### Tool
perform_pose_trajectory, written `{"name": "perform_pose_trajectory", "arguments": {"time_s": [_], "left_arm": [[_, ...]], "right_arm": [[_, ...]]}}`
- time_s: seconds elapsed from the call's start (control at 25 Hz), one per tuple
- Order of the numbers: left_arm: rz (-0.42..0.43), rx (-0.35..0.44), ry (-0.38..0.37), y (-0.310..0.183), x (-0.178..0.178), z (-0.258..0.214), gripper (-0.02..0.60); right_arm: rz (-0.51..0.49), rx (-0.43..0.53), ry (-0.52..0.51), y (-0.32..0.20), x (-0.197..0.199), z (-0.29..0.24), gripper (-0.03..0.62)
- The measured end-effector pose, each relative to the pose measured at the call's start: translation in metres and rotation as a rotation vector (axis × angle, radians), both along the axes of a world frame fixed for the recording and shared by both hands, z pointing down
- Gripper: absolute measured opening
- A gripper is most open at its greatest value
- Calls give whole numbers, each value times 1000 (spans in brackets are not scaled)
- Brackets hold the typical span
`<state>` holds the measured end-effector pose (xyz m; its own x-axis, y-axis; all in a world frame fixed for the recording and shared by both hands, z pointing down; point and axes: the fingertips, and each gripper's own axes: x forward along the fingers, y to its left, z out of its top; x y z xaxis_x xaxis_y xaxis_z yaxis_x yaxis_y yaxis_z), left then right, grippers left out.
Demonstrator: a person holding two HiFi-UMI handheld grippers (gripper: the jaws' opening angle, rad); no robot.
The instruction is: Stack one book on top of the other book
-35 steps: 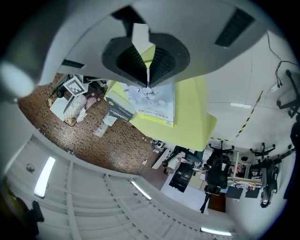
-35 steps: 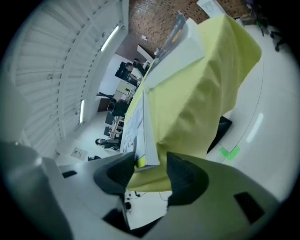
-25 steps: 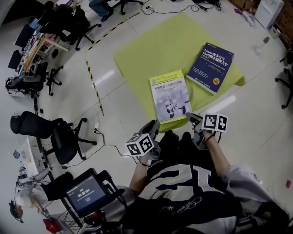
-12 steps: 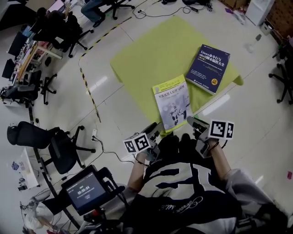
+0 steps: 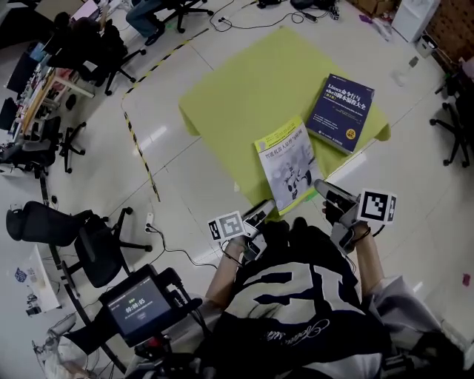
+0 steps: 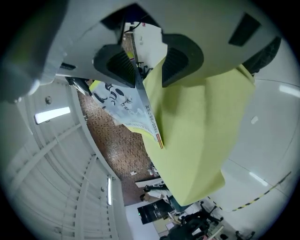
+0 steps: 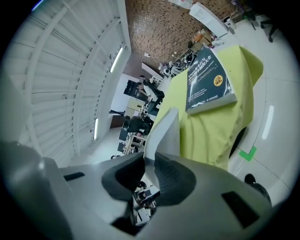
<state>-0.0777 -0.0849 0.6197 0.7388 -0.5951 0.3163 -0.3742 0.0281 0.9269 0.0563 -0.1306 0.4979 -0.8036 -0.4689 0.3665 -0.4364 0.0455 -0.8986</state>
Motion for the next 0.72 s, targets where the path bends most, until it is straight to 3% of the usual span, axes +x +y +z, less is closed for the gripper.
{"name": "perform_pose_trajectory", "arguments": {"time_s": [0.12,0.28,0.36,0.56,0.72], "left_arm": [[16,-29,98,-3,8,5,172],[-55,-89,327,-8,10,2,172],[-60,-103,375,-18,18,-2,172],[80,-83,258,-42,53,11,172],[124,-32,191,-44,48,2,162]], "right_arm": [[49,1,6,0,10,5,61],[109,3,-20,-1,23,14,61],[111,-3,2,2,28,19,61],[153,-11,10,9,27,24,61],[181,20,41,13,21,19,60]]}}
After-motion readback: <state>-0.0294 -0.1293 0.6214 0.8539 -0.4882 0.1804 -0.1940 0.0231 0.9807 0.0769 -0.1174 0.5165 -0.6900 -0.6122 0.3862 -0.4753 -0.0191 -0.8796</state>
